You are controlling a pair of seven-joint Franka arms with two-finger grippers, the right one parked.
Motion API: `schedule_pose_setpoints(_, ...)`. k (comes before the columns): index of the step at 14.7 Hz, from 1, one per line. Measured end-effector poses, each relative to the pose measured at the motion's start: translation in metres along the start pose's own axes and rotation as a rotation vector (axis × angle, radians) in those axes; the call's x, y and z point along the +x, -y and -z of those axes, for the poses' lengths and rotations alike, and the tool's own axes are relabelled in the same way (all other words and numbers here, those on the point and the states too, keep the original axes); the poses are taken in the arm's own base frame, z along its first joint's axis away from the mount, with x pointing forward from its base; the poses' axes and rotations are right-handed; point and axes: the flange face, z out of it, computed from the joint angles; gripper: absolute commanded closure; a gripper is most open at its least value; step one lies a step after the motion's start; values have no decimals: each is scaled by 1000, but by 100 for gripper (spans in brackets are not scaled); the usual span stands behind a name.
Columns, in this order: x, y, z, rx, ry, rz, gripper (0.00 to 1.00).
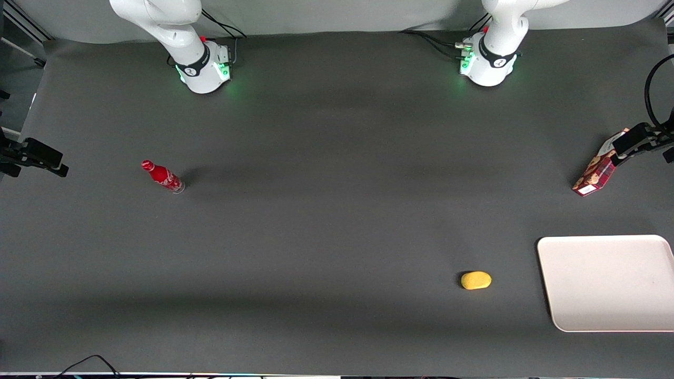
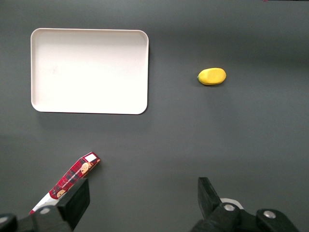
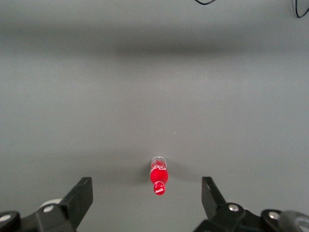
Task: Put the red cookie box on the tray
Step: 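Lower the open left gripper over the red plaid cookie box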
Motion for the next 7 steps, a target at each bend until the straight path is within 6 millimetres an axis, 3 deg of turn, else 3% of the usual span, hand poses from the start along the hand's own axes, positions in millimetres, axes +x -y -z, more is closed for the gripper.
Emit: schedule_pose_setpoints(7,-2,4,-12,3,40,-9,0)
